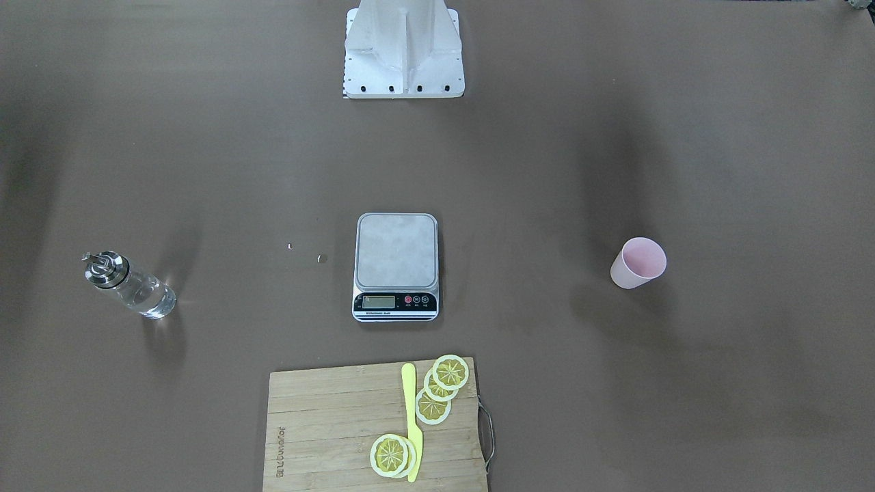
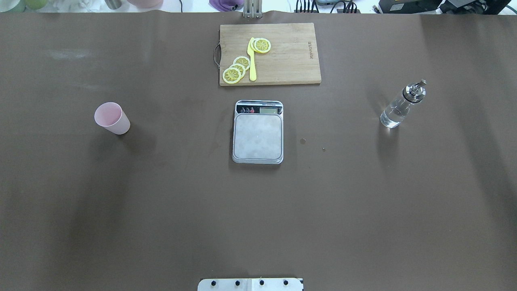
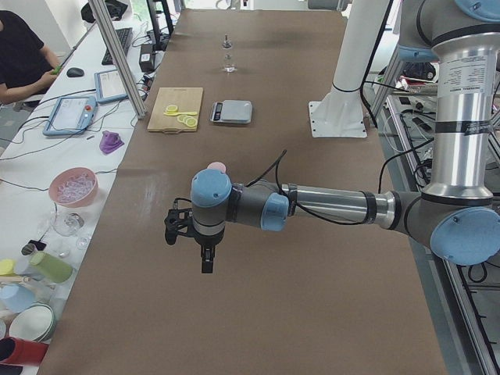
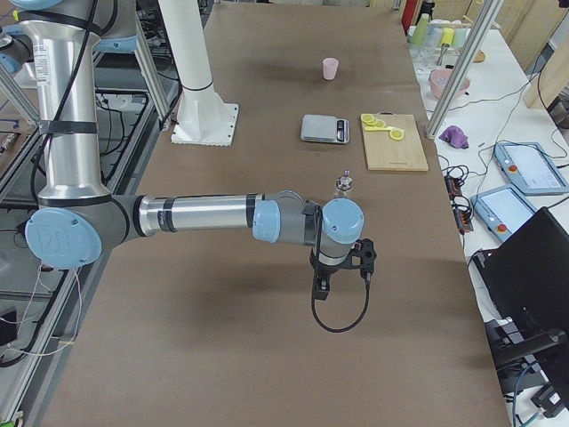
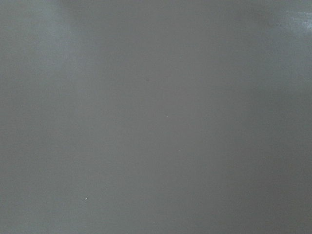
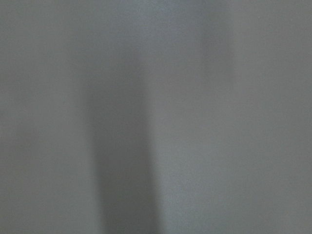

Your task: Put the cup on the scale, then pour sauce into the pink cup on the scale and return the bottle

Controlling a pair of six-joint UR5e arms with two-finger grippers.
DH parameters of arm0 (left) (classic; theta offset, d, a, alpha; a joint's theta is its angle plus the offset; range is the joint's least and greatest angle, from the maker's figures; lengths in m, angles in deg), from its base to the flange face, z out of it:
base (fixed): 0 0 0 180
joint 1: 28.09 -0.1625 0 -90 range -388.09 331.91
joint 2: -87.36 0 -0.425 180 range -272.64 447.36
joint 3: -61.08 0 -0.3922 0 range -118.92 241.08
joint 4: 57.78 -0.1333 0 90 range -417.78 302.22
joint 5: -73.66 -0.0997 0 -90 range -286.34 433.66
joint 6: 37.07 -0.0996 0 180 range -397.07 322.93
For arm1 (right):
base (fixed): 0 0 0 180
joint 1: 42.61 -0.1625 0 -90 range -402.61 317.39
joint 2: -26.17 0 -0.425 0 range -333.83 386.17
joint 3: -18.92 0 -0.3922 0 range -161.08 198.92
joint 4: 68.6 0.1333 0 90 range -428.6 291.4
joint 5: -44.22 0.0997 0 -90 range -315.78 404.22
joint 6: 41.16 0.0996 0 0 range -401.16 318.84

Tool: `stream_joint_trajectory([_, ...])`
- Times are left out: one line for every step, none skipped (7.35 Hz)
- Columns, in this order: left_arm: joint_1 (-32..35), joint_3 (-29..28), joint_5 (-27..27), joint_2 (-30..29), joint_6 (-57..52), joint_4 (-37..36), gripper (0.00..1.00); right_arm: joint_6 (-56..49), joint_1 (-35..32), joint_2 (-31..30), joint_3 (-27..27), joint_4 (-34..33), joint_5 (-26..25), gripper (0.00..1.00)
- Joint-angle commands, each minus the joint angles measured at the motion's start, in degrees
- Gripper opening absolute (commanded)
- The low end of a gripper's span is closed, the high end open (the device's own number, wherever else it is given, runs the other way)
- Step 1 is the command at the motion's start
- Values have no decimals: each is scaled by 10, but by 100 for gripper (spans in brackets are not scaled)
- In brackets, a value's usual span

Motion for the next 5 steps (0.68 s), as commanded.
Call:
stream_joint_trajectory([0, -2, 2, 1, -1, 0, 98, 0, 0, 0, 1, 0, 0, 100])
stream_joint_trajectory([0, -3, 3, 3, -1, 1, 98, 0, 0, 0, 0, 0, 0, 100])
stream_joint_trajectory([0, -2, 4, 5, -1, 1, 98, 0, 0, 0, 0, 0, 0, 100])
stream_joint_trajectory([0, -4, 4, 6, -1, 0, 98, 0, 0, 0, 0, 0, 0, 100])
stream_joint_trajectory([0, -4, 4, 6, -1, 1, 98, 1, 0, 0, 1, 0, 0, 100])
